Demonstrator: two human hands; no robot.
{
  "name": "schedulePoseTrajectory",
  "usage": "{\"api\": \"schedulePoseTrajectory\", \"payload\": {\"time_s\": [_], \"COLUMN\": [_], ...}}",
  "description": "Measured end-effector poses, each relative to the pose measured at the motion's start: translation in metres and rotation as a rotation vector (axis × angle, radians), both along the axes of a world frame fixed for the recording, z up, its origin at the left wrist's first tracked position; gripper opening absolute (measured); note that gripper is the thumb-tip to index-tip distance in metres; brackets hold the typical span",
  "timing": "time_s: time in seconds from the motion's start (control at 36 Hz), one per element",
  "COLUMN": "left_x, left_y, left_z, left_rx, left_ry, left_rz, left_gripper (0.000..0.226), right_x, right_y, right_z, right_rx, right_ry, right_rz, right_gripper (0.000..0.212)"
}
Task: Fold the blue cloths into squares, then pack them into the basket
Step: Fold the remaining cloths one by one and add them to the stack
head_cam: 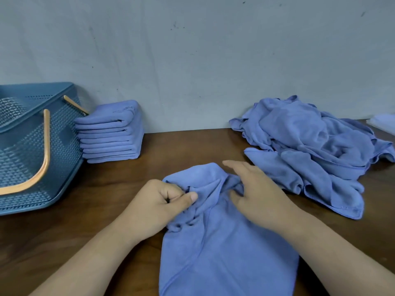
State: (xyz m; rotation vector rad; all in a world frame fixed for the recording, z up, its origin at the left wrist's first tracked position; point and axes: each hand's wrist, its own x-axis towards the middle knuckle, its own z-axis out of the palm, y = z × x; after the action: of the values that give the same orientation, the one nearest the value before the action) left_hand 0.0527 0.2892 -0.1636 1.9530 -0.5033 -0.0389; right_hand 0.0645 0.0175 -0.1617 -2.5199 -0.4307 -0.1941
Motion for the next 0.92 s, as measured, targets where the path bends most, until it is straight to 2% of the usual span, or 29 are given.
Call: {"api": "schedulePoseTrajectory", "payload": {"time_s": [0.08,0.14,0.17,0.22,0.31,0.36,0.42,0.47,0.53,0.61,0.67,0.78,0.86,0.92], "left_x": [0.0,-0.002,-0.003,-0.007,-0.015,-0.016,-0.015,-0.014,-0.014,-0.007,0.004,0.018,0.022,0.022], "left_y": [-0.002,-0.006,-0.008,-0.013,-0.02,-0.024,-0.025,-0.022,-0.022,-0.019,-0.007,0.023,0.03,0.031], "left_z": [0.001,0.004,0.006,0.012,0.012,0.009,0.009,0.009,0.014,0.021,0.02,0.013,0.016,0.016], "left_rx": [0.01,0.029,0.045,0.098,0.254,0.273,0.215,0.134,-0.016,-0.366,-0.487,-0.189,-0.015,0.022], "left_ry": [-0.073,-0.177,-0.217,-0.207,-0.159,-0.191,-0.223,-0.21,-0.141,0.008,0.092,0.112,0.153,0.156], "left_rz": [0.046,0.112,0.142,0.116,-0.026,-0.054,-0.007,0.009,0.049,0.295,0.522,0.731,0.75,0.703], "left_gripper": [0.063,0.051,0.039,0.018,0.041,0.036,0.014,0.016,0.024,0.034,0.031,0.024,0.005,0.027], "right_x": [-0.002,-0.004,-0.006,-0.011,-0.015,-0.017,-0.018,-0.018,-0.015,-0.006,0.001,0.009,0.011,0.011], "right_y": [0.0,0.001,0.003,0.006,0.01,0.011,0.009,0.007,0.002,-0.006,-0.009,-0.011,-0.013,-0.012], "right_z": [0.002,0.008,0.011,0.014,0.017,0.019,0.021,0.025,0.026,0.023,0.02,0.009,0.005,0.004], "right_rx": [0.042,0.078,0.095,0.112,0.16,0.208,0.278,0.353,0.392,0.363,0.32,0.25,0.194,0.174], "right_ry": [0.071,0.083,0.095,0.111,0.106,0.103,0.139,0.164,0.151,0.051,-0.086,-0.217,-0.111,0.016], "right_rz": [0.089,0.092,0.099,0.106,0.123,0.145,0.174,0.181,0.124,-0.038,-0.124,-0.168,-0.157,-0.161], "right_gripper": [0.042,0.021,0.018,0.03,0.033,0.033,0.025,0.012,0.007,0.016,0.026,0.045,0.051,0.05]}}
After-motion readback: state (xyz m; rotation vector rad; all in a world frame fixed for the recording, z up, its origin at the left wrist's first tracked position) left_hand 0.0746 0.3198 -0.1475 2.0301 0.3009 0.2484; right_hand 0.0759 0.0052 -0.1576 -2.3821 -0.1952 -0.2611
